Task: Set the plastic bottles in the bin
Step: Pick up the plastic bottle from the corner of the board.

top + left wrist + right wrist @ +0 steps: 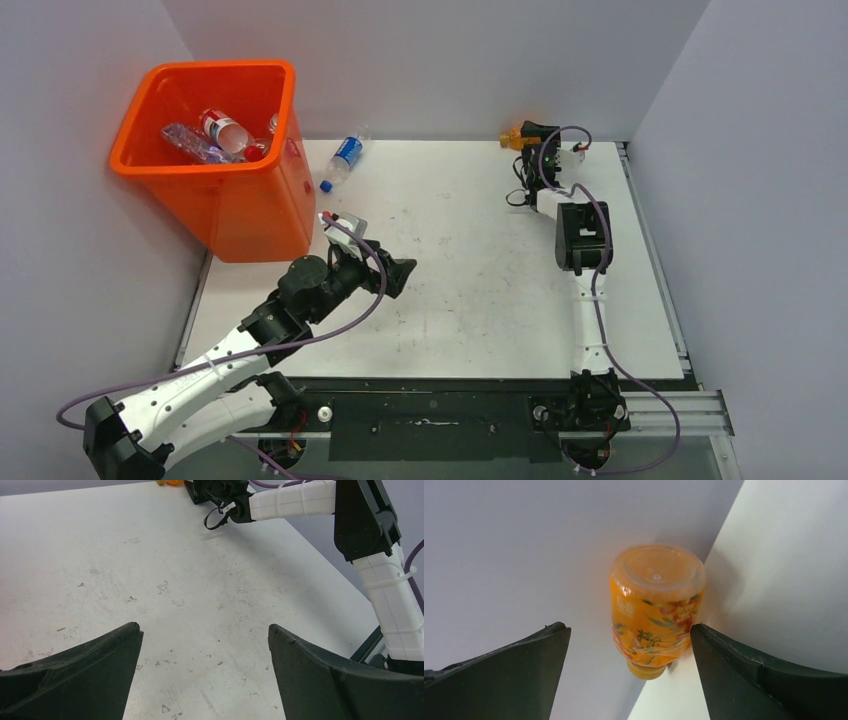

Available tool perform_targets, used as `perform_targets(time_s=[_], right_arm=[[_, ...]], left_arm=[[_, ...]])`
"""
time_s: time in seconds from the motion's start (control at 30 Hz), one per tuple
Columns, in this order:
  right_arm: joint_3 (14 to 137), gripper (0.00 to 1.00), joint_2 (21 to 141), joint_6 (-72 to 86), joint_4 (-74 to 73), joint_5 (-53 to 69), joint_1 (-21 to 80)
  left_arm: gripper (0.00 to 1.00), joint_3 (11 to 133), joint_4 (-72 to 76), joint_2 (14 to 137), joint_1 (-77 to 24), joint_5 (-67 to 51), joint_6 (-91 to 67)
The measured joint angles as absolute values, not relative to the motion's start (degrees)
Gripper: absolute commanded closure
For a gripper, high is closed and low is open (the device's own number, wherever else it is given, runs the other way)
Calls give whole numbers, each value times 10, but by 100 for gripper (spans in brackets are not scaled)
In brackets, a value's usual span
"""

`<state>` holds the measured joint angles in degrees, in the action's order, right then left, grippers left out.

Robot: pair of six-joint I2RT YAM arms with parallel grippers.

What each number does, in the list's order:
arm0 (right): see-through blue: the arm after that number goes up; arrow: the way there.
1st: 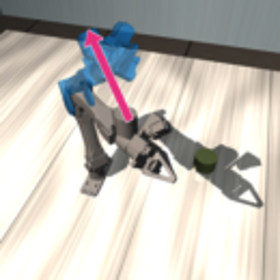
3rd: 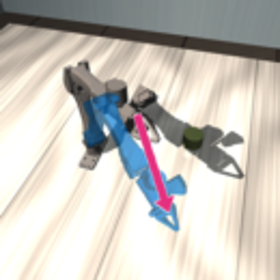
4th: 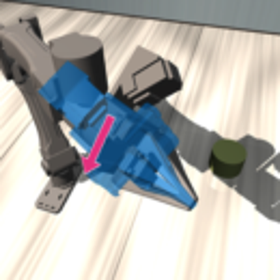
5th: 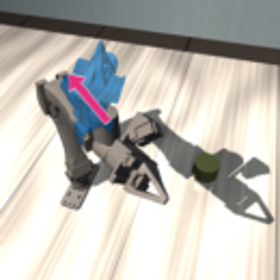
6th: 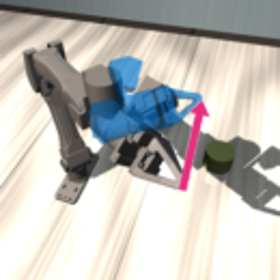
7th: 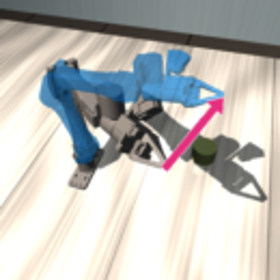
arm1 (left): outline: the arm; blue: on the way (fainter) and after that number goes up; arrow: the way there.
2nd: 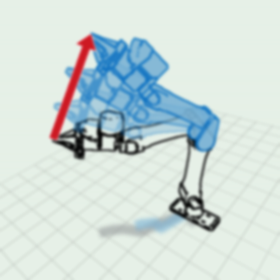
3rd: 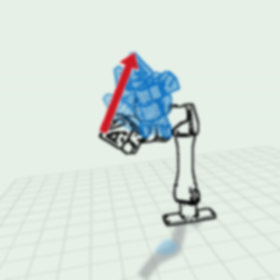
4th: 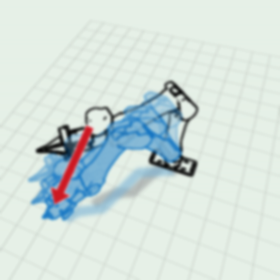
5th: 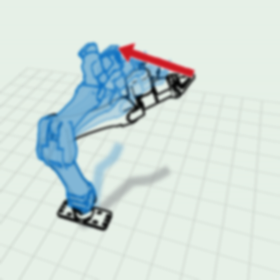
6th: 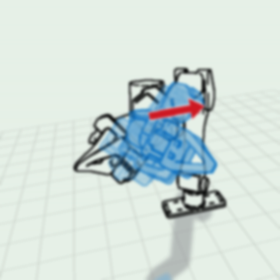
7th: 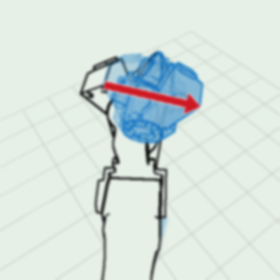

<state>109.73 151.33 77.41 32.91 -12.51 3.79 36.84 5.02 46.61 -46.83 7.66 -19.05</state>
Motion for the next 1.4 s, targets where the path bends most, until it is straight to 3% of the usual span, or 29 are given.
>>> perform_targets(time_s=[0.27, 0.5, 0.6, 0.7, 0.77, 1.1, 1.4], right_arm=[[1170, 28, 1561, 799, 322, -107, 33], [1233, 42, 1601, 806, 304, -93, 30], [1238, 58, 1608, 804, 304, -87, 30], [1233, 83, 1610, 808, 309, -82, 28], [1220, 93, 1609, 807, 323, -78, 27], [1006, 95, 1496, 777, 415, -48, 23], [686, 95, 1237, 729, 444, -7, 60]], left_arm=[[4, 363, 54, 475, -472, 73, -190], [4, 362, 55, 475, -477, 73, -190], [4, 362, 56, 476, -479, 73, -189], [4, 362, 59, 477, -481, 73, -189], [4, 362, 59, 477, -482, 73, -189], [4, 358, 64, 456, -490, 81, -189], [4, 351, 78, 378, -496, 103, -205]])
